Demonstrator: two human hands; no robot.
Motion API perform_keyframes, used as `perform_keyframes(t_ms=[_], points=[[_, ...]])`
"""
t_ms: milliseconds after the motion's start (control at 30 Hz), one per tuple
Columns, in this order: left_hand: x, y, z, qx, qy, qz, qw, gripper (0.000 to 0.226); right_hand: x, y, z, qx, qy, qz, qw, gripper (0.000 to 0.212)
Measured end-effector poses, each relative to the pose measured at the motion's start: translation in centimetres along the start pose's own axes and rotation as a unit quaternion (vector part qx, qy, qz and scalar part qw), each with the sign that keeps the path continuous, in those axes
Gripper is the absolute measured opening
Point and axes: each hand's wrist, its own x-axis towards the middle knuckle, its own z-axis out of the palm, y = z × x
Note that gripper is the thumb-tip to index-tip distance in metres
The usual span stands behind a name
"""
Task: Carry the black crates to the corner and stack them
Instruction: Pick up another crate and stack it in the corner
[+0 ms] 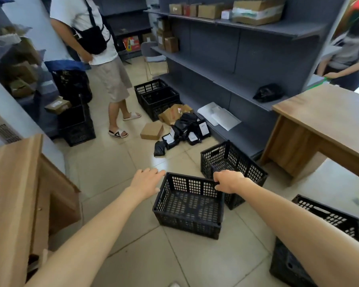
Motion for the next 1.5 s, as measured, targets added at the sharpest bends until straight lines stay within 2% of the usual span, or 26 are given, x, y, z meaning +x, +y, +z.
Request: perform_keyframes(t_ms=[267, 433, 567, 833, 967, 1033, 1167, 1333, 1500], points=[[12.0, -6.5, 1.3, -0.053, -0.055, -0.001, 0.997, 0.055, 9.4, 1.8, -2.8, 0.019, -0.021, 0.048, 0.998, 0.033], [20.1, -9.9, 0.1, -0.037, -0.054, 0.024, 0.998, 0.057, 14.9, 2.1, -6.8, 0.091, 0.057, 0.072, 0.992, 0.028], [25.5, -8.0, 0.3, -0.043, -0.07, 0.074, 0.994, 0.058, 17.4, 2.8, -5.3, 0.083, 0.026, 0.073, 0.994, 0.033], [35.3, -1.6, -1.1, -0.034, -0.09, 0.165, 0.982, 0.06, 20.3, 13.4, -2.0, 0.121, -0.059, 0.211, 0.968, 0.029], [39.3, -1.2, -3.1, -0.028, -0.084, 0.173, 0.981, 0.055, 22.9, 16.3, -3.9, 0.148, -0.039, 0.224, 0.962, 0.021], [40.9, -1.4, -3.8, -0.029, -0.09, 0.171, 0.981, 0.054, 24.7, 16.4, -5.8, 0.182, -0.003, 0.217, 0.959, 0.017], [44.1, -1.2, -4.8, -0.025, -0.092, 0.191, 0.977, 0.054, 27.0, 16.1, -8.7, 0.231, 0.043, 0.226, 0.945, 0.022], [47.9, -1.4, -5.3, -0.027, -0.081, 0.246, 0.965, 0.054, 27.8, 16.0, -7.9, 0.247, 0.007, 0.302, 0.921, 0.024], [51.7, -5.3, -3.5, 0.001, -0.097, 0.31, 0.946, 0.053, 29.8, 10.1, -6.8, 0.336, -0.016, 0.378, 0.863, 0.028]])
